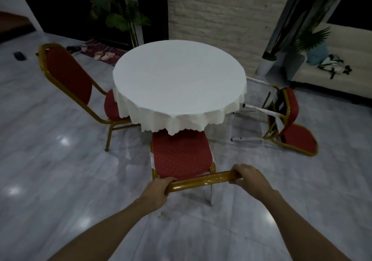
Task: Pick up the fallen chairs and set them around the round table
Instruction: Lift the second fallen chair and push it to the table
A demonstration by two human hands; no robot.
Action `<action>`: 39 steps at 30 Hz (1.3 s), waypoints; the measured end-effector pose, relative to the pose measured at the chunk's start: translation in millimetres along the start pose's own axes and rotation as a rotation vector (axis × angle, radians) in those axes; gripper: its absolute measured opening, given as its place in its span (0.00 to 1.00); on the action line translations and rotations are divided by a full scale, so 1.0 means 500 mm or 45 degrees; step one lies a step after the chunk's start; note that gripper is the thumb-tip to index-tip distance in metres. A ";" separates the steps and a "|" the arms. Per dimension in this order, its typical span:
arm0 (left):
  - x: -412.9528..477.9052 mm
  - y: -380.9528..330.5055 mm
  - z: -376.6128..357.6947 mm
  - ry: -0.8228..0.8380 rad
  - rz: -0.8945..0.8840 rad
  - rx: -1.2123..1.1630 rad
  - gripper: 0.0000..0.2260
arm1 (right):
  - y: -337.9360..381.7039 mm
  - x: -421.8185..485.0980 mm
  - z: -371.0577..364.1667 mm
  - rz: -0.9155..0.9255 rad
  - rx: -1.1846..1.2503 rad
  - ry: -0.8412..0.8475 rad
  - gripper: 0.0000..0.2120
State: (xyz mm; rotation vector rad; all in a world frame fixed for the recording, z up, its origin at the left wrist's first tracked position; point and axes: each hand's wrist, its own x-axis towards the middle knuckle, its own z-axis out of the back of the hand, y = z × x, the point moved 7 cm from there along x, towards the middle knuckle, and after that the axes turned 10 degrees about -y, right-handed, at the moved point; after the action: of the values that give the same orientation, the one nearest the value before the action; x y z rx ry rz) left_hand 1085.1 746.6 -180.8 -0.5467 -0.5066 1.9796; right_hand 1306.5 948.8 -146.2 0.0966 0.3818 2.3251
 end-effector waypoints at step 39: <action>0.254 0.043 0.066 -0.123 0.166 0.038 0.12 | 0.005 0.220 -0.004 0.018 -0.155 -0.115 0.06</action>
State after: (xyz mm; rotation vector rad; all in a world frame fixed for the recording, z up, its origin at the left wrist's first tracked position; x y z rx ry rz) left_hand 998.0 847.1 -186.9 -0.4775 -0.5114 2.1428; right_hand 1226.7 1024.4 -152.4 0.1443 0.1946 2.3429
